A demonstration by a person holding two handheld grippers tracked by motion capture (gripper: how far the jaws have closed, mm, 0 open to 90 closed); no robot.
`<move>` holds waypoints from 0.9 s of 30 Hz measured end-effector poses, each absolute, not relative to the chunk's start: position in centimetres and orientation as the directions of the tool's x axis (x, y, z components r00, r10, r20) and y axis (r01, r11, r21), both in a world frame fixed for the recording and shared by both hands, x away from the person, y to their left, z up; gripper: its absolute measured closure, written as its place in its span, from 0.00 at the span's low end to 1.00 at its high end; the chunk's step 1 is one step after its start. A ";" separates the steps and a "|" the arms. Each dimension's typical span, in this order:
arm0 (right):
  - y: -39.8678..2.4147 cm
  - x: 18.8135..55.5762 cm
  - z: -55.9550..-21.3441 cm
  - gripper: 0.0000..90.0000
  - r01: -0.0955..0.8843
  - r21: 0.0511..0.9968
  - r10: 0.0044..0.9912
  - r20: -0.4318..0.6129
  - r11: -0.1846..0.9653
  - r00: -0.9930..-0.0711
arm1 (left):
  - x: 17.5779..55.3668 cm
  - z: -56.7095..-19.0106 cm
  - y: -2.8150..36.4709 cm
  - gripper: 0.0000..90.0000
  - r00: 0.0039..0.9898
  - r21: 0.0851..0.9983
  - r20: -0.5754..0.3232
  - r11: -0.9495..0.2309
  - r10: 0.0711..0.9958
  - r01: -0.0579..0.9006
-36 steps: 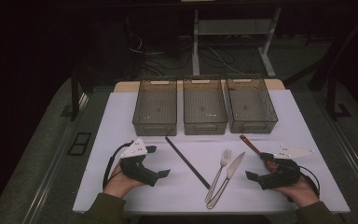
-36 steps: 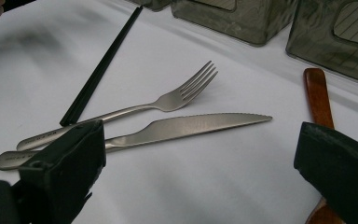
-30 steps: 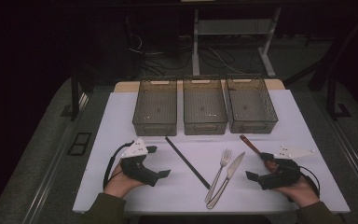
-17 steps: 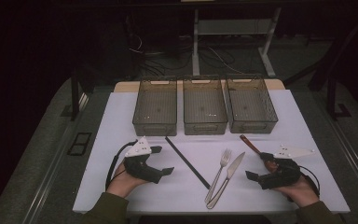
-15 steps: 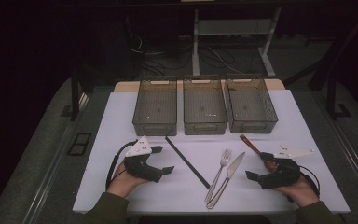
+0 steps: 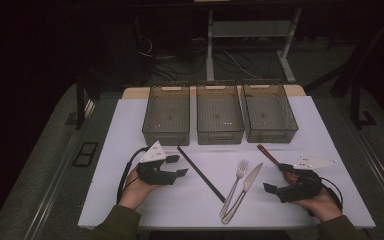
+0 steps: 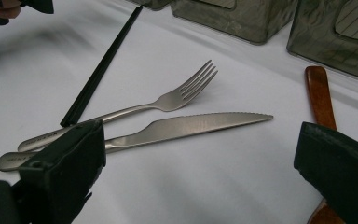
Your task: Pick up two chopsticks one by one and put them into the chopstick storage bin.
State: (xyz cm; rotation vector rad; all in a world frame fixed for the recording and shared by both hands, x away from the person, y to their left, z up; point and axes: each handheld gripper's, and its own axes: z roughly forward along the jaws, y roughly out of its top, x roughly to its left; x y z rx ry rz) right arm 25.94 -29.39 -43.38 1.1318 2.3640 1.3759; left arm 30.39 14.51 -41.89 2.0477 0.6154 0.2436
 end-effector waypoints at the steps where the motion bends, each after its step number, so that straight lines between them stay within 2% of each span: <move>1: -29.4 25.9 -43.4 0.03 0.521 0.806 0.689 0.208 0.282 -0.694 | 30.4 -41.9 14.5 0.50 0.853 0.845 -0.069 -0.423 0.518 0.326; 17: -29.4 25.9 -43.4 0.03 0.529 0.803 0.693 0.216 0.274 -0.687 | 33.3 -41.9 13.2 0.98 0.845 0.822 -0.040 -0.463 0.534 0.331; 27: -29.4 26.0 -43.5 0.03 0.527 0.804 0.692 0.213 0.277 -0.689 | 35.4 -42.5 12.7 0.99 0.825 0.798 -0.017 -0.490 0.565 0.351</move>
